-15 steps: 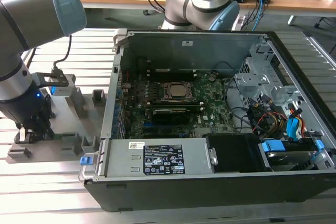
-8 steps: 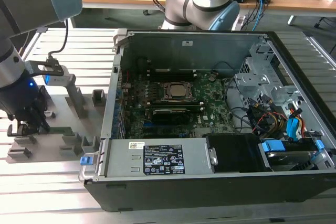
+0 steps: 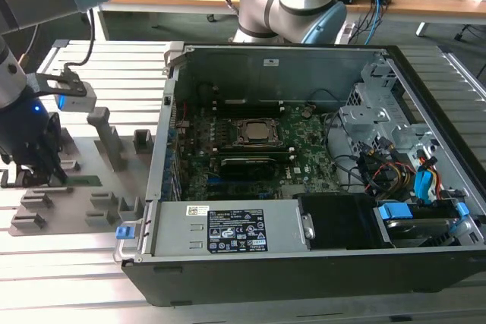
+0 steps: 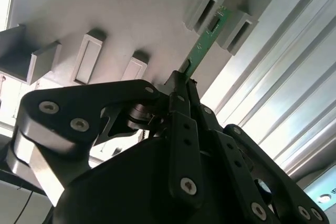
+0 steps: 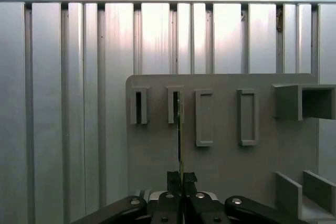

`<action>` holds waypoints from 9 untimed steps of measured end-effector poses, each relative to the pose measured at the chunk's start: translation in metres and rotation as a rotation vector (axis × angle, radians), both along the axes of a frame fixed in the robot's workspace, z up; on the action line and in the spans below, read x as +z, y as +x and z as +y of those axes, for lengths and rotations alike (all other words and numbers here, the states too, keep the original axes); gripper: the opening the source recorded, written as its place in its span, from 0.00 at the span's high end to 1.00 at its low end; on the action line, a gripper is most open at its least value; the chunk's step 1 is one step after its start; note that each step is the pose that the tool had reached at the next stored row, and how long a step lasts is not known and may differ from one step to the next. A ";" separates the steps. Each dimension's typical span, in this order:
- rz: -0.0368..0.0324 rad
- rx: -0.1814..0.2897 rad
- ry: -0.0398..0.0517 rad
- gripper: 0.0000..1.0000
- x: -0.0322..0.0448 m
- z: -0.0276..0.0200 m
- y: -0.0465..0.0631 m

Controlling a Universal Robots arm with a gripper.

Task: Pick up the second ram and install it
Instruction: 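Pick up the second ram and move it above second insertion slot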

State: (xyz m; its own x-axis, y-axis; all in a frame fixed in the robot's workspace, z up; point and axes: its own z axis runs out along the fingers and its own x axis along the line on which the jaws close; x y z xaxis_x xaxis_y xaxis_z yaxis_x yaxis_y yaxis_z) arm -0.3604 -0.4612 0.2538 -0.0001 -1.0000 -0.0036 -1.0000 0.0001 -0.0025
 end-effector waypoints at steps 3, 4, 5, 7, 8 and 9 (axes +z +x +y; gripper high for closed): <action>0.0000 0.000 0.0001 0.86 0.0074 0.0001 0.000; 0.0000 0.000 0.0000 0.86 0.0089 0.0001 0.000; 0.0000 0.000 0.0000 0.86 0.0109 0.0002 0.000; -0.0001 0.000 0.0001 0.86 0.0143 0.0005 0.000; 0.0000 0.000 0.0000 0.86 0.0159 0.0005 0.000; 0.0000 0.000 0.0001 0.86 0.0179 0.0006 0.000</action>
